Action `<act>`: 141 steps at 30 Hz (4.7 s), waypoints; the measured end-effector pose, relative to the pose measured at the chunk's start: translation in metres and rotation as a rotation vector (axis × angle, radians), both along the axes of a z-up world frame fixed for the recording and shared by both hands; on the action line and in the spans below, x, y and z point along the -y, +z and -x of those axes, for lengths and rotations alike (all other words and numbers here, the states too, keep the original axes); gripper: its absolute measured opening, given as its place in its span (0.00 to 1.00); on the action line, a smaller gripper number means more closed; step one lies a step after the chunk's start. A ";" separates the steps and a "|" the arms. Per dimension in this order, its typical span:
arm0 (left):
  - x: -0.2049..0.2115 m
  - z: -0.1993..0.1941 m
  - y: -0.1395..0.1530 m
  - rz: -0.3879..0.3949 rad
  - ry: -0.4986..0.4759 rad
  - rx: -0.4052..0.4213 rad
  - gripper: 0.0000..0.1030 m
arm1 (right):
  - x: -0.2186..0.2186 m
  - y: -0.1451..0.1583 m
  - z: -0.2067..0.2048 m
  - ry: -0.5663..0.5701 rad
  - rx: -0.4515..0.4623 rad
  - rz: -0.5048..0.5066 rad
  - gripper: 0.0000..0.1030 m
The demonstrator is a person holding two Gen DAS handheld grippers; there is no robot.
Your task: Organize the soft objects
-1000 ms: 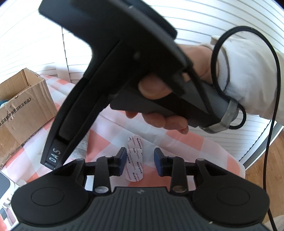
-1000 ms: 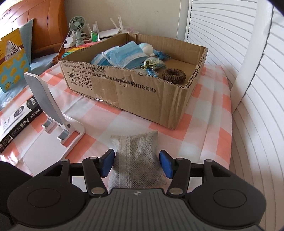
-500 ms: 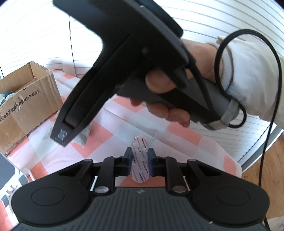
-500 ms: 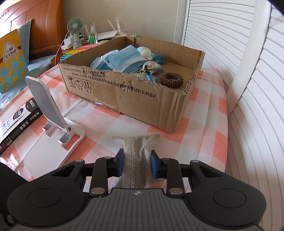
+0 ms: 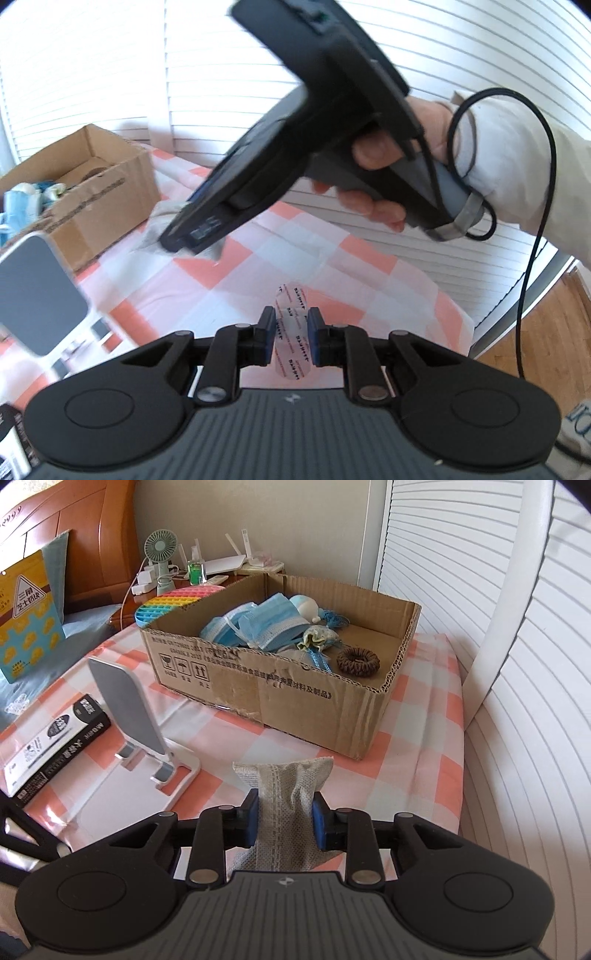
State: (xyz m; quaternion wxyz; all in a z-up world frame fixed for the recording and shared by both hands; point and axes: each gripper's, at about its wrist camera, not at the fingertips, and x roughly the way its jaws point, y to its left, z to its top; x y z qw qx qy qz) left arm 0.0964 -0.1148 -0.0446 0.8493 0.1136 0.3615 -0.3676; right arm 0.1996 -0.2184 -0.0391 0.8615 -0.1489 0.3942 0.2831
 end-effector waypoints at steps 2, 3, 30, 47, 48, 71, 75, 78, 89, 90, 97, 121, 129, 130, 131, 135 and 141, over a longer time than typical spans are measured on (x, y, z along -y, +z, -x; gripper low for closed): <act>-0.009 0.004 0.003 -0.003 0.017 -0.008 0.16 | 0.000 0.004 0.006 -0.001 0.001 -0.009 0.31; -0.014 0.005 0.005 -0.007 0.028 -0.010 0.16 | -0.001 0.006 0.009 -0.001 0.003 -0.011 0.31; -0.131 0.019 0.036 -0.075 0.299 0.038 0.16 | -0.021 0.039 0.054 0.001 0.048 -0.005 0.31; -0.152 -0.120 0.090 -0.060 0.378 0.158 0.16 | -0.048 0.081 -0.018 0.010 0.129 -0.052 0.31; -0.151 -0.132 0.091 -0.059 0.384 0.161 0.16 | -0.051 0.084 -0.025 0.011 0.135 -0.053 0.31; -0.175 -0.168 0.080 0.017 0.605 0.305 0.99 | -0.074 0.064 -0.109 -0.129 0.176 -0.026 0.82; -0.178 -0.133 0.084 0.007 0.663 0.367 0.99 | -0.075 0.076 -0.089 -0.161 0.200 -0.061 0.98; -0.177 -0.108 0.089 0.007 0.695 0.338 0.99 | -0.078 0.081 -0.066 -0.225 0.202 -0.028 1.00; -0.151 -0.027 0.092 -0.036 0.807 0.155 0.99 | -0.069 0.078 0.039 -0.435 0.137 0.024 1.00; -0.148 -0.022 0.091 -0.045 0.804 0.147 0.99 | -0.068 0.078 0.048 -0.444 0.132 0.020 1.00; -0.137 0.005 0.092 -0.047 0.819 0.128 0.99 | -0.058 0.082 0.093 -0.499 0.139 0.012 1.00; -0.127 0.021 0.088 -0.046 0.813 0.097 0.99 | -0.055 0.081 0.109 -0.514 0.112 -0.017 1.00; -0.128 0.021 0.088 -0.051 0.818 0.100 0.99 | -0.055 0.082 0.110 -0.516 0.115 -0.020 1.00; -0.128 0.021 0.088 -0.051 0.818 0.101 0.99 | -0.055 0.082 0.110 -0.516 0.115 -0.019 1.00; -0.128 0.021 0.088 -0.051 0.819 0.100 0.99 | -0.055 0.082 0.110 -0.516 0.116 -0.019 1.00; -0.128 0.021 0.087 -0.054 0.819 0.100 0.99 | -0.054 0.082 0.111 -0.517 0.117 -0.022 1.00; -0.129 0.022 0.087 -0.054 0.815 0.100 0.99 | -0.054 0.082 0.111 -0.516 0.118 -0.022 1.00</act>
